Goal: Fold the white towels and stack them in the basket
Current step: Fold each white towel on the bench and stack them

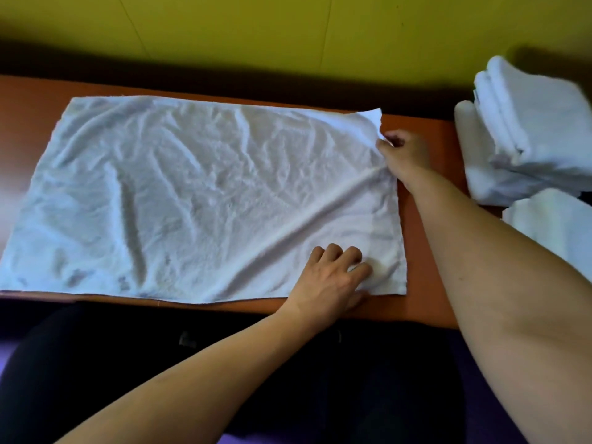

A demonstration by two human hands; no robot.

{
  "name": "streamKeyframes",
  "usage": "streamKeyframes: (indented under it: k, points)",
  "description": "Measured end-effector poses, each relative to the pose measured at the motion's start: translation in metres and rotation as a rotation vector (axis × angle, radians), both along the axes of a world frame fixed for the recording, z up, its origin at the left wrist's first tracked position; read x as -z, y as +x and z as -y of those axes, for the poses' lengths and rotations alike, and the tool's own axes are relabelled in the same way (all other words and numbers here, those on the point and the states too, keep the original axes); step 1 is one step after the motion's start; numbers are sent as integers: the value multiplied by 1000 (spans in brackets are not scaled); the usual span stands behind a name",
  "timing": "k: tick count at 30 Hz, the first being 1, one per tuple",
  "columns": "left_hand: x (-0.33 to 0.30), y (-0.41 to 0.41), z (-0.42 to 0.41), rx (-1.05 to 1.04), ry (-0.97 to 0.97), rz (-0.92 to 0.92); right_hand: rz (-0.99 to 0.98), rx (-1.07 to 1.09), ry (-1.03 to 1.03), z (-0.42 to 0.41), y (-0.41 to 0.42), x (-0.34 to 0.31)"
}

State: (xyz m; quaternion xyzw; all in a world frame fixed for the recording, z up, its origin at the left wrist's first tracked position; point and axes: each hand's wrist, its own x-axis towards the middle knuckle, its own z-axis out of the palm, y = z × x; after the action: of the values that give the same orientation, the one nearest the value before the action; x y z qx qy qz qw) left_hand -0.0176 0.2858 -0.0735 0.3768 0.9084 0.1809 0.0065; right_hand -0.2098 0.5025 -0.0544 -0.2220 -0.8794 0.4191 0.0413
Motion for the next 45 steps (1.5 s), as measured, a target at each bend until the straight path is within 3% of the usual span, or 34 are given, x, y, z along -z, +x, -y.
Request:
streamKeyframes:
  k: [4, 10, 16, 26, 31, 36, 41, 45]
  points:
    - [1, 4, -4, -45, 54, -23, -30, 20, 11, 1, 0, 3]
    - [-35, 0, 11, -359, 348, 421, -96, 160, -101, 0, 0, -18]
    - [-85, 13, 40, -629, 607, 577, -238, 141, -278, 24, 5, -75]
    - [-113, 13, 157, -963, 822, 395, -281, 30, -346, 175, -33, -137]
    - [-118, 13, 230, -1083, 947, 510, -255, -58, -381, 272, -57, -143]
    - [-109, 12, 294, -1179, 950, 359, -235, -151, -352, 365, -86, -138]
    - [-95, 9, 348, -1302, 970, 443, -209, -202, -326, 446, -102, -126]
    - [-76, 13, 382, -1383, 806, 378, -153, -271, -313, 492, -108, -104]
